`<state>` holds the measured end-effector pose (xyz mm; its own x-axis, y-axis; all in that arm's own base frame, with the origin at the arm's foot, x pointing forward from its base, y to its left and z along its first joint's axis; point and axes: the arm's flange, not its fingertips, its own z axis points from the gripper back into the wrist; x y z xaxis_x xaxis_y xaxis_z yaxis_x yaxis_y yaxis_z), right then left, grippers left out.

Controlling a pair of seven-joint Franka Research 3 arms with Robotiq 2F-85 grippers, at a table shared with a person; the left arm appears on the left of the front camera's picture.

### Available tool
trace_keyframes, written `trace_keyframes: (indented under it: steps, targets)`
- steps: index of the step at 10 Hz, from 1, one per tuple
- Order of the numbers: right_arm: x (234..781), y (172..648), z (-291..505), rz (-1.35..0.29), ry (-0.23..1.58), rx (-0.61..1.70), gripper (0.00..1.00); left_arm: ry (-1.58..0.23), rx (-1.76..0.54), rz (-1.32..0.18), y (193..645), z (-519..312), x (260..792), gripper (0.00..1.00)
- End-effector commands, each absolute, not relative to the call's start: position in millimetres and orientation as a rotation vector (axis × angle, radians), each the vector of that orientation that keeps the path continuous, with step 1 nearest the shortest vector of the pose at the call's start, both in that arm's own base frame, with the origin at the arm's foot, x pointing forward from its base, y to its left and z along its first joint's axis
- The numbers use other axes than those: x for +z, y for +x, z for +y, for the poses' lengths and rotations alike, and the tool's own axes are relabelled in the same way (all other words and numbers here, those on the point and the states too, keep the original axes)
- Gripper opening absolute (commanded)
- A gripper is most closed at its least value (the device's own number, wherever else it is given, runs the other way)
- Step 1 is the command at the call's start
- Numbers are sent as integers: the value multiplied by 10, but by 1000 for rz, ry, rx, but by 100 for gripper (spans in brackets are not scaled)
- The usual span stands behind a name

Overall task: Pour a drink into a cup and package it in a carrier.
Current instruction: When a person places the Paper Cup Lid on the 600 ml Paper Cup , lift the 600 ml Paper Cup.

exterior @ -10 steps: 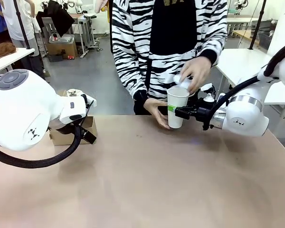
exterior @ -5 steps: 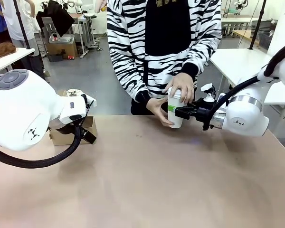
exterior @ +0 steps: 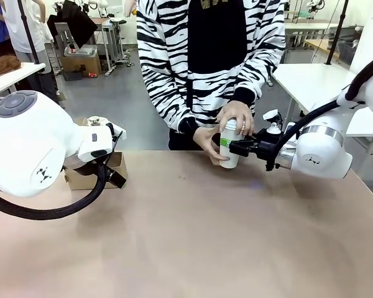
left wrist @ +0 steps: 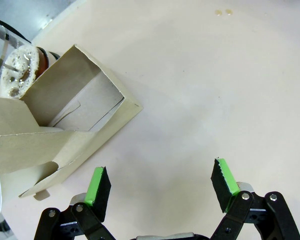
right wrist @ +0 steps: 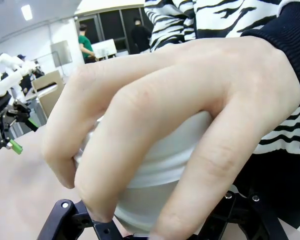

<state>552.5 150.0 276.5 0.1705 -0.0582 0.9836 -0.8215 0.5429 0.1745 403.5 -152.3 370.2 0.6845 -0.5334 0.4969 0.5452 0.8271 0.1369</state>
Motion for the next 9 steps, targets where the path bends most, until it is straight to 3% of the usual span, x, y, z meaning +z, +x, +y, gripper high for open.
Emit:
trace_keyframes:
  steps: [1,9]
  targets:
    - [2818,5523,1535,-1309,862,651,80,-25,-604,-550,4034,-1520,3705,100]
    - [2818,5523,1535,-1309,862,651,80,-25,-604,-550,4034,-1520,3705,100]
